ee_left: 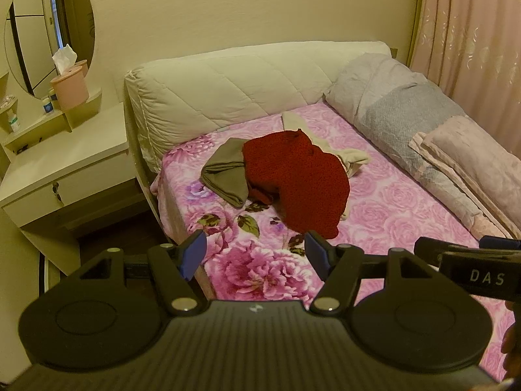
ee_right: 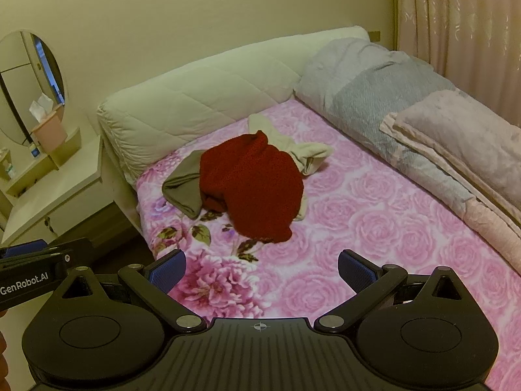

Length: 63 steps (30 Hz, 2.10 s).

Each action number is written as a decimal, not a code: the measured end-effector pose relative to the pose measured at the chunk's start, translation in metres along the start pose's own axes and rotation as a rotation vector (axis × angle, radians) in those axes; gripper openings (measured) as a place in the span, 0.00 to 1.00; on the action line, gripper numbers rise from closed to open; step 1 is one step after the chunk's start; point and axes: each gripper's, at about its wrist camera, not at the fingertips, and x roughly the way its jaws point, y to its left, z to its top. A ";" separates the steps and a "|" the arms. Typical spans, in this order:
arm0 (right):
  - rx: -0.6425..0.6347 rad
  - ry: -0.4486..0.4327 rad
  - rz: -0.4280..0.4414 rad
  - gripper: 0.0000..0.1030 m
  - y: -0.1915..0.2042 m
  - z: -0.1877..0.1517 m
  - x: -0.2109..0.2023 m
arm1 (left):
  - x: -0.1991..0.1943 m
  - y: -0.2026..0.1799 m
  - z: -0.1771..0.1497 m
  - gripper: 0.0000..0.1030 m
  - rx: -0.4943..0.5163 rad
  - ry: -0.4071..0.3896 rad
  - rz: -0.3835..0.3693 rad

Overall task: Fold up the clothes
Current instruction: 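Move both grippers toward the crumpled red sweater on the bed, then grasp the red sweater edge with the left gripper while the right gripper grasps it too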

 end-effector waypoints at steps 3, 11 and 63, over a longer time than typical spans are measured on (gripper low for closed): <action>-0.001 -0.001 -0.002 0.99 0.001 0.000 0.000 | 0.000 0.003 0.002 0.61 -0.001 0.003 -0.003; 0.021 -0.011 -0.012 0.99 0.001 0.000 -0.003 | 0.000 0.009 0.005 0.61 0.007 0.013 -0.011; 0.364 0.155 -0.070 0.99 -0.011 0.078 0.219 | 0.256 0.057 0.138 0.61 0.091 0.177 -0.288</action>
